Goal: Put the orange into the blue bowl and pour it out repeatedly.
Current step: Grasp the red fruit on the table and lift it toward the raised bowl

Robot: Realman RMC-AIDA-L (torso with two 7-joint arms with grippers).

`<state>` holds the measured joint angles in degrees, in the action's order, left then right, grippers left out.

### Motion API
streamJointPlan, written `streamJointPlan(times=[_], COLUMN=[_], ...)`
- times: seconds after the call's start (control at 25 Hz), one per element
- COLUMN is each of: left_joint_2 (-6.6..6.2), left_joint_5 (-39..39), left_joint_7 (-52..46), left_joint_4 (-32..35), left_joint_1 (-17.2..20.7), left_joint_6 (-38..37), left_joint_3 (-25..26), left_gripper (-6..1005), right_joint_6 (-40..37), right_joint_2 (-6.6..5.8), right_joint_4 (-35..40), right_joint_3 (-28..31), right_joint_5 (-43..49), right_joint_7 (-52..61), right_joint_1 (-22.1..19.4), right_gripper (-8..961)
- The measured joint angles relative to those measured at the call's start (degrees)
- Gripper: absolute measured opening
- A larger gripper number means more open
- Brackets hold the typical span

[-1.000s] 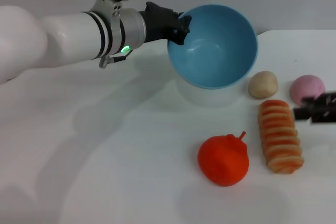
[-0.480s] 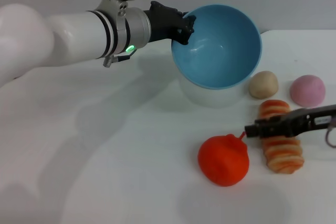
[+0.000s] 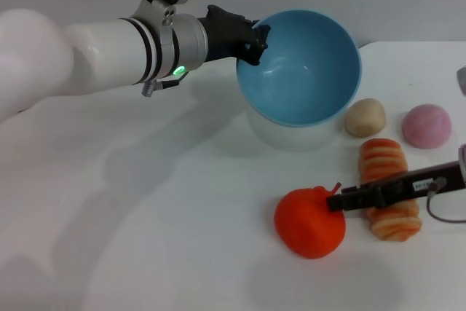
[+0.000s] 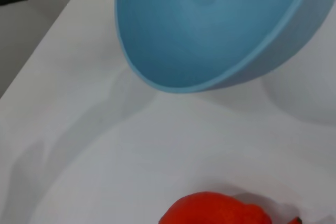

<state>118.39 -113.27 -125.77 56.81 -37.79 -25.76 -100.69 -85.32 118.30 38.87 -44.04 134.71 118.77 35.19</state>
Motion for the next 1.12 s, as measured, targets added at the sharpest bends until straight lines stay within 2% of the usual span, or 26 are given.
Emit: streamJointPlan(times=[0.28,0.72,1.12], left_joint_2=[0.06,0.09,0.09], left_joint_5=[0.0,0.1,0.0], left_joint_7=[0.0,0.0,0.0], left_joint_4=[0.1,-0.1,-0.1], left_joint_1=[-0.2,0.2,0.2], left_joint_6=[0.0,-0.1,0.0], left_joint_3=[-0.7,-0.7,-0.8], left_gripper=[0,0,0], right_joint_6=[3.9,5.2,5.6], right_joint_2=[0.04,0.07,0.08], right_joint_4=[-4.4,-8.8,-9.2], right_joint_3=[0.0,-0.8,-1.0], right_joint_5=[-1.4,-3.2,-3.3], right_joint_7=[-0.1,-0.6,-3.1], right_joint_1=[0.1,1.3,1.5], right_gripper=[407,380,355])
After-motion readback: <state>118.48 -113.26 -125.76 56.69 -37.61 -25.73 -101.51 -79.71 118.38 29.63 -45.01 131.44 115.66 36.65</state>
